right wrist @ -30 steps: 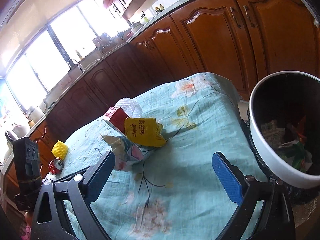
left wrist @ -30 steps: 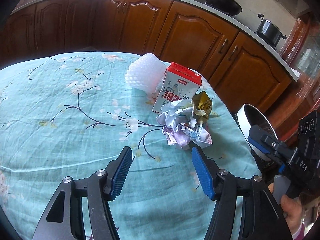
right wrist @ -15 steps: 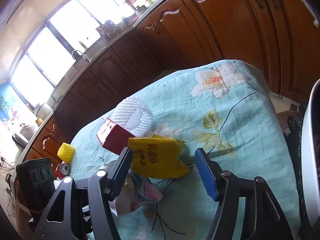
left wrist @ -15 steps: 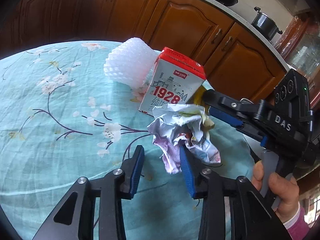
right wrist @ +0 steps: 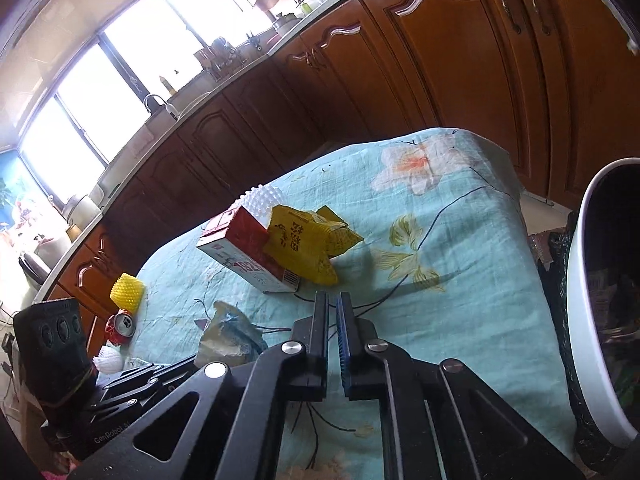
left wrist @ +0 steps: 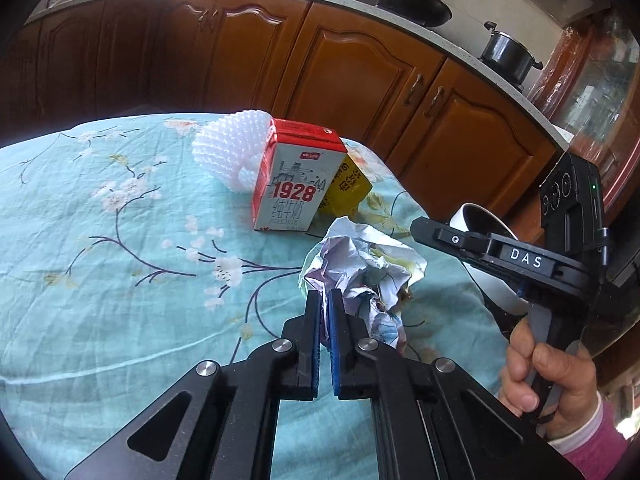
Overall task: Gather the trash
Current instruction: 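Grasp the crumpled foil with the left tool while the right grasps the red-white milk carton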
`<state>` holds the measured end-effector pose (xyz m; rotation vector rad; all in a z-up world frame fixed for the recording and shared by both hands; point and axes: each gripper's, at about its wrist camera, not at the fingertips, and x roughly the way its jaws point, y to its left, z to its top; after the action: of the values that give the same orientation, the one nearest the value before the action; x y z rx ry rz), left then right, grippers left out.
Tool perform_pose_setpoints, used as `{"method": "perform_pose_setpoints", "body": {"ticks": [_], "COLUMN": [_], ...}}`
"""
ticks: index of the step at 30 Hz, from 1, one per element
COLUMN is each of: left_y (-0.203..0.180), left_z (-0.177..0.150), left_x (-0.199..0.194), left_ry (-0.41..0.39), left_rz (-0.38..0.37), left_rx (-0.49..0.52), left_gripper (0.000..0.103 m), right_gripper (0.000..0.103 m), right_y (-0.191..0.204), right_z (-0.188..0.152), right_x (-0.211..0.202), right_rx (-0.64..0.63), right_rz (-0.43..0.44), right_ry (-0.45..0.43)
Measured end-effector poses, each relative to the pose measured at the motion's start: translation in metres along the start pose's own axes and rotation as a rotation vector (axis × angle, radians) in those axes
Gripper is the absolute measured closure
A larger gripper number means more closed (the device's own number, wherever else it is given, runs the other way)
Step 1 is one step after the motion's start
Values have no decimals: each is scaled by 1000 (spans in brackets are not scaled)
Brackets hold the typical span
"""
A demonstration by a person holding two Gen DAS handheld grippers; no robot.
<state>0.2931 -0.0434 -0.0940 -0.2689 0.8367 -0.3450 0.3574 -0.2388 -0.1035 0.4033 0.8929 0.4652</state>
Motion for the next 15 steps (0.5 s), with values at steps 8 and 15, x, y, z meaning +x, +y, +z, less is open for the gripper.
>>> {"method": "perform_pose_setpoints", "body": {"ticks": [8,15], "left_y": [25,38], "left_z": [-11,-13], "left_x": [-37,-48], "left_ry": [-37,-39], "left_rz": [36,50], "left_rx": [-50,-83], "left_gripper": [101,101], "right_gripper": [41,57], "right_y": [28,48], "right_z": [25,34], "right_x": [29,69], "right_rx": [-166,-379], "right_rz": [-34,-87], "right_ry": [5,73]}}
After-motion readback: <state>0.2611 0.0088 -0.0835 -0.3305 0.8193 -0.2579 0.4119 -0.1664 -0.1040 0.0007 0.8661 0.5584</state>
